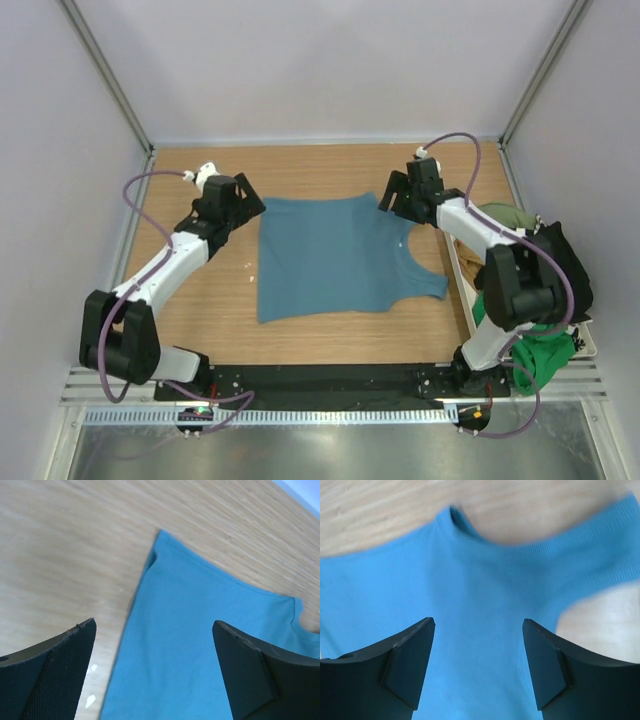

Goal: Fold and stack the tank tops
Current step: Flatten the tank top out, then fold the tank top

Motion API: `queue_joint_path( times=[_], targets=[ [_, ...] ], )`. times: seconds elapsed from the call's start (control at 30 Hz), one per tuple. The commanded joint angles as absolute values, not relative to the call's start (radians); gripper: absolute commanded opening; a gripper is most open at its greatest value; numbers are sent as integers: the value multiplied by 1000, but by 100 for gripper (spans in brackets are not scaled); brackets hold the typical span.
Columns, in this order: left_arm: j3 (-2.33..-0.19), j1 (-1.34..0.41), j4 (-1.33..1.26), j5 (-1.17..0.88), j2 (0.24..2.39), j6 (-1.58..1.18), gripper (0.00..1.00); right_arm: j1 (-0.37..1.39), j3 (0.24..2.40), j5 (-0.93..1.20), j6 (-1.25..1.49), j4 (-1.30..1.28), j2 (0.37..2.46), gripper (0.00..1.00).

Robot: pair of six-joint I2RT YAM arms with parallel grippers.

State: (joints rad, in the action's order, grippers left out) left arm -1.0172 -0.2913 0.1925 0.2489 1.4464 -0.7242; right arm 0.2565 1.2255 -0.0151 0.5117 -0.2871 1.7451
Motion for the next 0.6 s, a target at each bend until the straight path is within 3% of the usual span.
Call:
queue_joint_path(
  times=[0.0, 0.1, 0.2, 0.4, 0.57],
  targets=[
    [-898, -273, 210, 335, 1314, -808, 100, 307, 1074, -139, 531, -285, 1576, 79],
    [-812, -270, 226, 198, 1243, -847, 99, 363, 936, -215, 541, -322, 1438, 79],
    [-698, -281, 227, 83, 1100, -890, 94, 411, 809, -218, 581, -360, 1295, 68],
    [-523, -334, 386, 110, 838, -899, 89, 497, 582, -164, 675, -426, 1025, 56],
    [-436, -341, 486, 66, 669, -904, 84, 512, 448, -72, 732, -400, 953, 47]
  ],
)
